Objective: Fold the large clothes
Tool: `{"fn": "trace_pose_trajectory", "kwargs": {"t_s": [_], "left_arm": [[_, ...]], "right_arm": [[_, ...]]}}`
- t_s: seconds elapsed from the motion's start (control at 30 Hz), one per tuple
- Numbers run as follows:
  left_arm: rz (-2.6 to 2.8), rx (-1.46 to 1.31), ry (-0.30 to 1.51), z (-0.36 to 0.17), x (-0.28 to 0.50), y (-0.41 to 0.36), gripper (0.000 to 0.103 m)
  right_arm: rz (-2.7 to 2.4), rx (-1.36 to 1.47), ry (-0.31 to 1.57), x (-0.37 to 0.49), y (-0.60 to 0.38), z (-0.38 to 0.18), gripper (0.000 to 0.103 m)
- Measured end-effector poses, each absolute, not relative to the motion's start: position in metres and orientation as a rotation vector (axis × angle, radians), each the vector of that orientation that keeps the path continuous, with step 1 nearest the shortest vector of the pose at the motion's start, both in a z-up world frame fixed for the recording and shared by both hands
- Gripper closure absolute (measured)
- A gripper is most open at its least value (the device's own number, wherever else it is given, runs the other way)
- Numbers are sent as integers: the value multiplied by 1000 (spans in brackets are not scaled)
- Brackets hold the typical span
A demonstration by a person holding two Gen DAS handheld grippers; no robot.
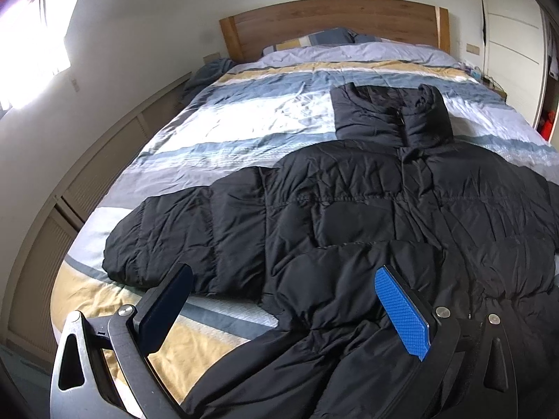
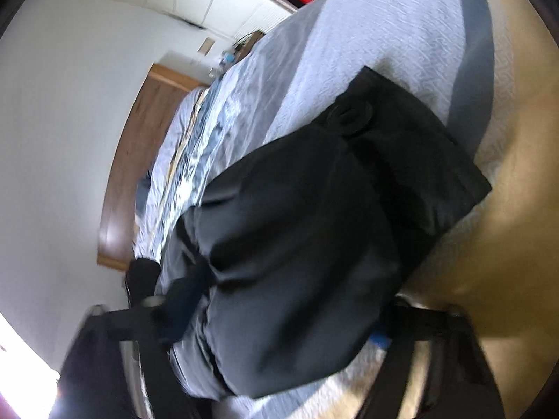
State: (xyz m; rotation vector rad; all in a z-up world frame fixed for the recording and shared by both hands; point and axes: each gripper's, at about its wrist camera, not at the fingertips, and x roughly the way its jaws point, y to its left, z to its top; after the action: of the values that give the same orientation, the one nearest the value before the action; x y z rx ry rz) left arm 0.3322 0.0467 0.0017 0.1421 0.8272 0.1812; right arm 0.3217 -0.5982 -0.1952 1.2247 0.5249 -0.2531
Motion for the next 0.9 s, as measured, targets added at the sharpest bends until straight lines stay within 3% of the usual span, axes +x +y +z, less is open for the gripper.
{"fn": "trace_pose_trajectory", "kwargs": {"t_s": [0.13, 0.33, 0.9], "left_arm": [[186, 135, 817, 7, 328, 52, 1], [192, 108, 796, 14, 320, 61, 1], [160, -27, 736, 45, 273, 94, 1]], "right_arm": [[-249, 1217, 513, 327, -597, -192, 73], [-254, 1123, 494, 335, -591, -156, 90], [104, 568, 466, 357, -448, 26, 92]]}}
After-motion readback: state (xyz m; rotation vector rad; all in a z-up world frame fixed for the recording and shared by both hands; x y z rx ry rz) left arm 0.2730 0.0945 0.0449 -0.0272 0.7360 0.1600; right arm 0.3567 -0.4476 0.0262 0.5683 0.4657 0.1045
